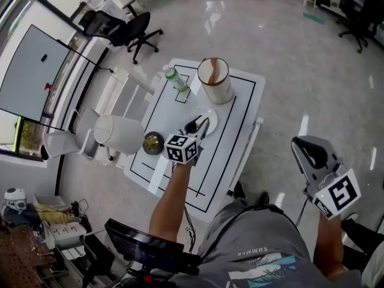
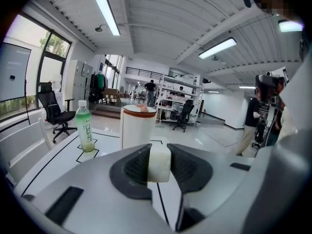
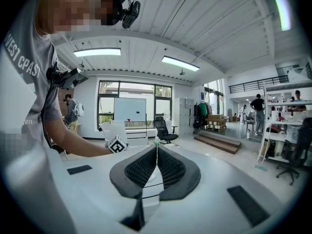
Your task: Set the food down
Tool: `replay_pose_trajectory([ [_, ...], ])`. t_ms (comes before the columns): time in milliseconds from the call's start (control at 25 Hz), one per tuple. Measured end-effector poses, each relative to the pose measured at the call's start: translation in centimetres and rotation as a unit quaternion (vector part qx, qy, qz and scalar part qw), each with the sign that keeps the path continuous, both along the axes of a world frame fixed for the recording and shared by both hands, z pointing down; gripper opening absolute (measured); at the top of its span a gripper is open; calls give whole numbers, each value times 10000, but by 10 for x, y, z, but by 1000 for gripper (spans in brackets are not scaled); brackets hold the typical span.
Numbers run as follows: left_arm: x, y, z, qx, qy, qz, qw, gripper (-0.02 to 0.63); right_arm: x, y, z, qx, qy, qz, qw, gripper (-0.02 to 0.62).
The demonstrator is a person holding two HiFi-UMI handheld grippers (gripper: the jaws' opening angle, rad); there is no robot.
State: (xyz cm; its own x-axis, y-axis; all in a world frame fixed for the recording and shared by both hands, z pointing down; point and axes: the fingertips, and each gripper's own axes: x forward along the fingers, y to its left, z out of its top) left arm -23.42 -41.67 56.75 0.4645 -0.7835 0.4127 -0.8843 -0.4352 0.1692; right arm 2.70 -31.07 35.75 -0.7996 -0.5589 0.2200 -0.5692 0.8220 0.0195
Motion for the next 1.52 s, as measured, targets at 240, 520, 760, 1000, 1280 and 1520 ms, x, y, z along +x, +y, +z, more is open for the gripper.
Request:
replay_pose_trajectory([
  [240, -23, -10, 40, -411, -172, -36, 9990, 100, -12, -2, 7, -67, 121, 14, 9999, 6],
  [520, -44, -22, 82, -840, -395, -32, 9957, 100, -19, -6, 16, -141, 250, 86, 9996, 6],
  [760, -53, -30, 110, -1126, -586, 25, 9919, 100, -22, -9, 23, -210, 347, 162, 9990, 6],
  [1000, -58, -34, 137, -1371, -853, 111, 9868, 100, -21, -11, 30, -286, 454, 239, 9983, 6],
  [1280, -56, -45, 155, -1420, -1370, 324, 9798, 100, -18, -13, 38, -401, 561, 319, 9971, 6],
  [1520, -52, -54, 164, -1377, -1984, 559, 9688, 100, -20, -14, 41, -450, 605, 360, 9965, 6],
])
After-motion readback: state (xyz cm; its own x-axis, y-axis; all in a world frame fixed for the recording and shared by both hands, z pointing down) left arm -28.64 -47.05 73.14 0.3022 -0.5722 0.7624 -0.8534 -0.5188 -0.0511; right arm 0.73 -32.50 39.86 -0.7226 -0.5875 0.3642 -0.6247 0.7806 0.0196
